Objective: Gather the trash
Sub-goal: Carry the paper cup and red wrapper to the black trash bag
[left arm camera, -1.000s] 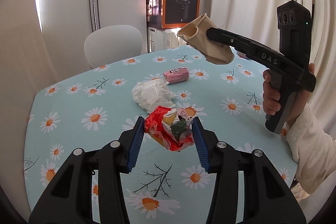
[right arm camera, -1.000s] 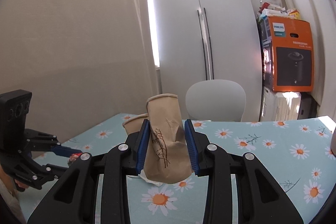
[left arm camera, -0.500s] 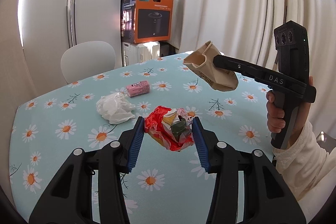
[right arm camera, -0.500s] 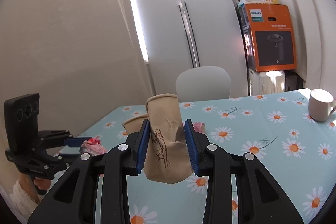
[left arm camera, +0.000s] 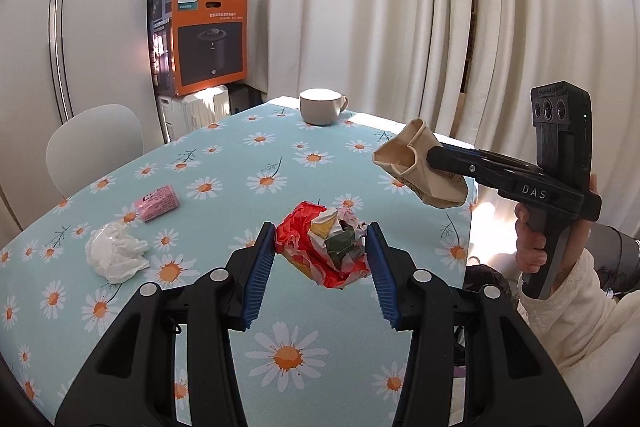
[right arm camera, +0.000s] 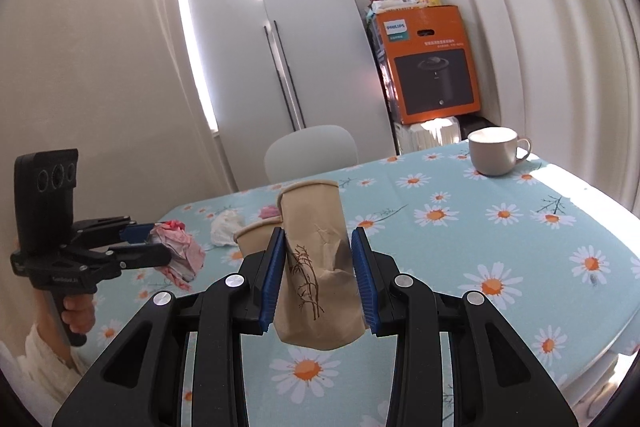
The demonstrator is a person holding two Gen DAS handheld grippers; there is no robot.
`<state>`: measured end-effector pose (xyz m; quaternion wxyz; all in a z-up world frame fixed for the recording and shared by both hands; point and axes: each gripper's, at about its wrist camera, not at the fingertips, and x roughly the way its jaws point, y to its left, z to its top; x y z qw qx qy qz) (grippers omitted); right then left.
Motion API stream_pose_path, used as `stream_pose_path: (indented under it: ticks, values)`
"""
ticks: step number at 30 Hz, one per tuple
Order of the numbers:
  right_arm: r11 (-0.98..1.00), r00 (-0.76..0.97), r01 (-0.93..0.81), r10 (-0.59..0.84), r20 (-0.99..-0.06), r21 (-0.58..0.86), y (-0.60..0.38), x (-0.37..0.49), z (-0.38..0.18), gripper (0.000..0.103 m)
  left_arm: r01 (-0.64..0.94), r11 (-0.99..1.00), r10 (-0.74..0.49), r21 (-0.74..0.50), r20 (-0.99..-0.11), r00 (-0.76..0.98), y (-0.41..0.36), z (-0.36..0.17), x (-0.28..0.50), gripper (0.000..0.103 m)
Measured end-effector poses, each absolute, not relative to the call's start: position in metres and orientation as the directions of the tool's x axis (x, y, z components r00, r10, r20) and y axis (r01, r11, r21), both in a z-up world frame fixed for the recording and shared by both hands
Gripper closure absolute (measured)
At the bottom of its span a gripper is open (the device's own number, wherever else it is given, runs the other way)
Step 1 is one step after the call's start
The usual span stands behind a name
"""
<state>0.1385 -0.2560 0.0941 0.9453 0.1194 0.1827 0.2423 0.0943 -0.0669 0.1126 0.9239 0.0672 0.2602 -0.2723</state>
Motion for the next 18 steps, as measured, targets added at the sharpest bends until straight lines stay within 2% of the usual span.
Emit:
stream_pose_path:
  ticks: [12,18]
  values:
    - [0.941,0.899,-0.182,0.277,-0.339,0.286,-0.351,0.062,0.074,0.071,0.754,0.657,-0.635,0.002,-0.537,0.555,-0.176,0.116,0.089,0.056]
    - [0.948,0.905,-0.089,0.206,-0.373,0.306,-0.394,0.017,0.054,0.071,0.814,0.580,-0.663,0.021,-0.568,0.487,-0.222,0.110,0.084,0.056]
